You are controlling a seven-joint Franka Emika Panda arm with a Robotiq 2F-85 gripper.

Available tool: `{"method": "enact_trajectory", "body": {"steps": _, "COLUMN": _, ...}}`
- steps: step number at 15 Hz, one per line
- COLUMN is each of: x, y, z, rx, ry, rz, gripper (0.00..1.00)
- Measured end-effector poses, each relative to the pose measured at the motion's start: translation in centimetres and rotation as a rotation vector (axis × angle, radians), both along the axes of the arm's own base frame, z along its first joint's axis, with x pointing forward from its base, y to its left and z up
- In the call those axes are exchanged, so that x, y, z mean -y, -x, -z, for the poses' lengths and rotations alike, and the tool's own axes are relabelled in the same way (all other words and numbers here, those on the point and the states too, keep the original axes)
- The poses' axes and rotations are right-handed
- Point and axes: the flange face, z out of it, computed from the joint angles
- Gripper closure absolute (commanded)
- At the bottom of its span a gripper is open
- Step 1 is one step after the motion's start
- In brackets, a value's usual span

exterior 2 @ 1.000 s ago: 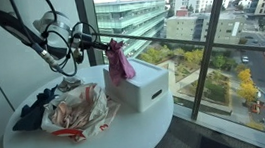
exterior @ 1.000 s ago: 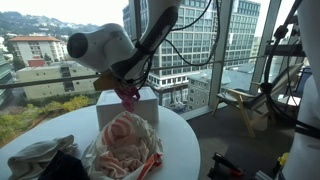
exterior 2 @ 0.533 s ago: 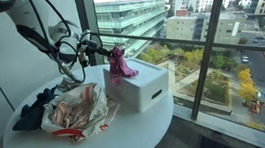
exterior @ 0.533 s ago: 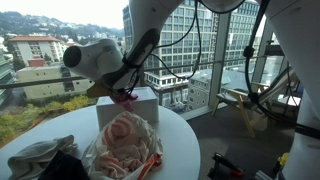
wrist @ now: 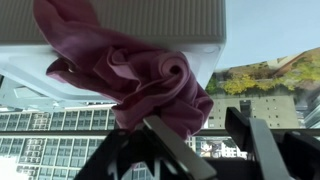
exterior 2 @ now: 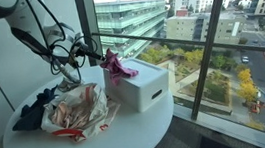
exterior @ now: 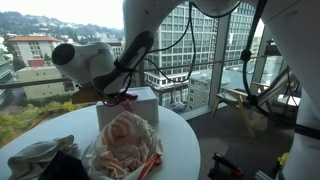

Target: Put the t-shirts on top of the white storage container.

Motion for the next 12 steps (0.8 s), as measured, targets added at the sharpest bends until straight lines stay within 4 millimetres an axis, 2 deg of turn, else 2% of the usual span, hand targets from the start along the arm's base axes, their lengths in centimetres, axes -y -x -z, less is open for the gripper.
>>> {"method": "enact_trajectory", "body": {"steps": 4, "x": -4.2, "y": 5.3, "z": -4.6, "rx": -0.05, "ry": -0.026, "rz": -0.077, "gripper": 0.0}}
{"method": "enact_trajectory", "body": {"steps": 7, "x": -7.3, "y": 11.0, "z": -6.6, "rx": -0.186, "ry": -0.133, "rz": -0.121, "gripper": 0.0}}
{"method": "enact_trajectory", "body": {"steps": 10, "x": -9.9, "y": 17.6, "z": -6.1, "rx": -0.321, "ry": -0.259, "rz": -0.153, "gripper": 0.0}}
{"method": "enact_trajectory", "body": {"steps": 12, "x": -10.4, "y": 21.4, "z": -4.5, "rx": -0.43, "ry": -0.33, "rz": -0.144, "gripper": 0.0}}
